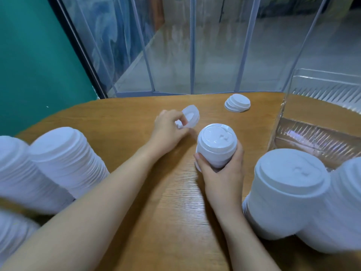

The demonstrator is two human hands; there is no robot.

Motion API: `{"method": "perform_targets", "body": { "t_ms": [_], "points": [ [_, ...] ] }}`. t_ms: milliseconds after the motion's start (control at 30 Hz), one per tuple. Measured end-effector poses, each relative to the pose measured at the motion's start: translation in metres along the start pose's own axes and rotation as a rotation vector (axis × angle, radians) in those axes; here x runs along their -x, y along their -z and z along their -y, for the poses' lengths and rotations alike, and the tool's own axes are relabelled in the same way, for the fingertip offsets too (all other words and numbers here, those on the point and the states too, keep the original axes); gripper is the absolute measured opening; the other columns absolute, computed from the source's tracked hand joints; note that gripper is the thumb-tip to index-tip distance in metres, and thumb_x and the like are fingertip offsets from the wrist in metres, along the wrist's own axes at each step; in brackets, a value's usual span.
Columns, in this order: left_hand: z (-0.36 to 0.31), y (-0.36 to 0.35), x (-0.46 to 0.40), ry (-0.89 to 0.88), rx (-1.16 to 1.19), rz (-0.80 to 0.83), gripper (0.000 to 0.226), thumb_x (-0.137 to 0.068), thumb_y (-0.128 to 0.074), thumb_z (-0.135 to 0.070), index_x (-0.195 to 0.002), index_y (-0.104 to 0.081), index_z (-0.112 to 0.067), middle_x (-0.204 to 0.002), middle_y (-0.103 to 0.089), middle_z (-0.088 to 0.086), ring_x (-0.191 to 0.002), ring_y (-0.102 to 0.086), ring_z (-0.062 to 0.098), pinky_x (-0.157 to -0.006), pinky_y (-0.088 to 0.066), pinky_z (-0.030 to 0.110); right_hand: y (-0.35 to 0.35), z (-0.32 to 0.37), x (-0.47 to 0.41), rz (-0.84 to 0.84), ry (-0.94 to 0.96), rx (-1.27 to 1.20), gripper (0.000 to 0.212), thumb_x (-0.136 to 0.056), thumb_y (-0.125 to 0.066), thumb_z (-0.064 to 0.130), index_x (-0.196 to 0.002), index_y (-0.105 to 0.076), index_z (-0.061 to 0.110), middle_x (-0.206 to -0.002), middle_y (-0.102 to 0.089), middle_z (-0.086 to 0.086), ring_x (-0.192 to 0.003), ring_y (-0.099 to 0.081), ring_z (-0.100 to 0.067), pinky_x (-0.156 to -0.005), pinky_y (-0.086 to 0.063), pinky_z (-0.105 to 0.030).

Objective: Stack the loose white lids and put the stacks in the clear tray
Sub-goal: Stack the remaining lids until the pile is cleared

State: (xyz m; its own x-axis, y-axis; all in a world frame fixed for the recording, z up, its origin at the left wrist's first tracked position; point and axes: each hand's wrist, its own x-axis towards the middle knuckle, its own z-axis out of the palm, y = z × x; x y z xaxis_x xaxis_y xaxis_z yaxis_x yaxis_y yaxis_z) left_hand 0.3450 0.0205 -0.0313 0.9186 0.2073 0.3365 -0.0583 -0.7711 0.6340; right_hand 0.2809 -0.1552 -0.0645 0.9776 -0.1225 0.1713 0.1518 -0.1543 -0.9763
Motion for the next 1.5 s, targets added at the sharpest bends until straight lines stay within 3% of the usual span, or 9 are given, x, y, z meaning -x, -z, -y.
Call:
{"method": "perform_targets", "body": {
  "t_ms": [233,400,567,700,767,933,1200,1367,1500],
  "points": [
    [0.002,0.019,0.079,0.247,0.344,-0.158,0.031,-0.08,-0.088,-0.024,-0.075,-0.058,-0.016,-0.071,-0.061,-0.011,-0.069,-0.052,0.003,-0.068,-0.044,0.024,0.0,-0.003,0.001,-0.011,0.035,0.035,0.092,-0.074,-0.091,0.04,-0.15,-0.039,0.029,-0.145,-0.053,0.009,-0.135,-0.049,-0.01,-0.114,-0.041,-0.039],
    [0.002,0.025,0.087,0.404,0.681,-0.287,0.031,-0.09,-0.079,-0.022,-0.11,-0.056,-0.016,-0.086,-0.078,0.009,-0.073,-0.068,0.012,-0.066,-0.051,0.022,0.001,-0.002,0.001,-0.012,0.067,0.046,0.087,-0.075,-0.091,0.035,-0.147,-0.041,0.027,-0.142,-0.054,0.012,-0.134,-0.049,-0.009,-0.116,-0.04,-0.041],
    [0.021,0.016,0.074,0.38,0.349,-0.231,0.031,-0.096,-0.07,-0.031,-0.124,-0.061,-0.021,-0.094,-0.07,-0.008,-0.084,-0.063,0.0,-0.083,-0.051,0.024,0.0,0.0,0.001,0.009,0.061,0.061,0.086,-0.076,-0.091,0.036,-0.145,-0.041,0.031,-0.141,-0.055,0.014,-0.133,-0.05,-0.007,-0.115,-0.041,-0.038],
    [0.033,0.01,0.067,0.341,0.091,-0.185,0.044,-0.09,-0.059,-0.048,-0.127,-0.064,-0.024,-0.119,-0.06,-0.007,-0.115,-0.058,0.02,-0.106,-0.045,0.045,-0.002,0.001,0.0,0.014,0.06,0.063,0.087,-0.075,-0.091,0.036,-0.146,-0.041,0.03,-0.141,-0.055,0.014,-0.132,-0.051,-0.005,-0.113,-0.041,-0.032],
    [0.034,0.01,0.067,0.325,-0.004,-0.131,0.046,-0.095,-0.058,-0.05,-0.134,-0.061,-0.025,-0.128,-0.057,-0.006,-0.125,-0.051,0.021,-0.113,-0.034,0.04,-0.003,0.0,0.0,0.013,0.063,0.064,0.087,-0.075,-0.091,0.035,-0.146,-0.042,0.029,-0.141,-0.056,0.014,-0.131,-0.051,-0.005,-0.112,-0.04,-0.03],
    [0.031,0.009,0.074,0.216,-0.19,-0.018,0.075,-0.075,-0.074,-0.069,-0.137,-0.054,-0.031,-0.13,-0.051,-0.013,-0.126,-0.039,0.014,-0.096,-0.018,0.028,-0.002,0.0,0.0,0.02,0.073,0.072,0.086,-0.075,-0.091,0.035,-0.146,-0.043,0.026,-0.141,-0.057,0.011,-0.131,-0.051,-0.006,-0.111,-0.041,-0.03],
    [0.012,0.023,0.077,0.259,0.237,-0.256,0.062,-0.07,-0.08,-0.06,-0.124,-0.058,-0.037,-0.123,-0.058,-0.023,-0.121,-0.054,0.008,-0.11,-0.042,0.04,-0.002,-0.001,0.001,0.034,0.062,0.059,0.089,-0.075,-0.09,0.039,-0.148,-0.041,0.029,-0.142,-0.056,0.013,-0.132,-0.052,-0.007,-0.112,-0.042,-0.034],
    [-0.031,0.043,0.072,0.182,0.438,-0.216,0.064,-0.077,-0.09,-0.034,-0.133,-0.06,-0.023,-0.122,-0.067,-0.014,-0.11,-0.06,-0.004,-0.09,-0.043,0.008,-0.003,0.0,0.004,0.033,0.048,0.051,0.093,-0.071,-0.088,0.051,-0.148,-0.04,0.033,-0.141,-0.057,0.015,-0.131,-0.053,-0.008,-0.111,-0.044,-0.04],
    [-0.062,0.041,0.072,0.022,0.315,-0.054,0.059,-0.075,-0.09,-0.043,-0.126,-0.063,-0.03,-0.119,-0.068,-0.019,-0.116,-0.058,-0.002,-0.091,-0.036,0.004,-0.003,0.001,0.006,0.047,0.03,0.033,0.095,-0.065,-0.077,0.068,-0.147,-0.038,0.039,-0.14,-0.059,0.014,-0.129,-0.057,-0.011,-0.106,-0.048,-0.046]
  ]
}}
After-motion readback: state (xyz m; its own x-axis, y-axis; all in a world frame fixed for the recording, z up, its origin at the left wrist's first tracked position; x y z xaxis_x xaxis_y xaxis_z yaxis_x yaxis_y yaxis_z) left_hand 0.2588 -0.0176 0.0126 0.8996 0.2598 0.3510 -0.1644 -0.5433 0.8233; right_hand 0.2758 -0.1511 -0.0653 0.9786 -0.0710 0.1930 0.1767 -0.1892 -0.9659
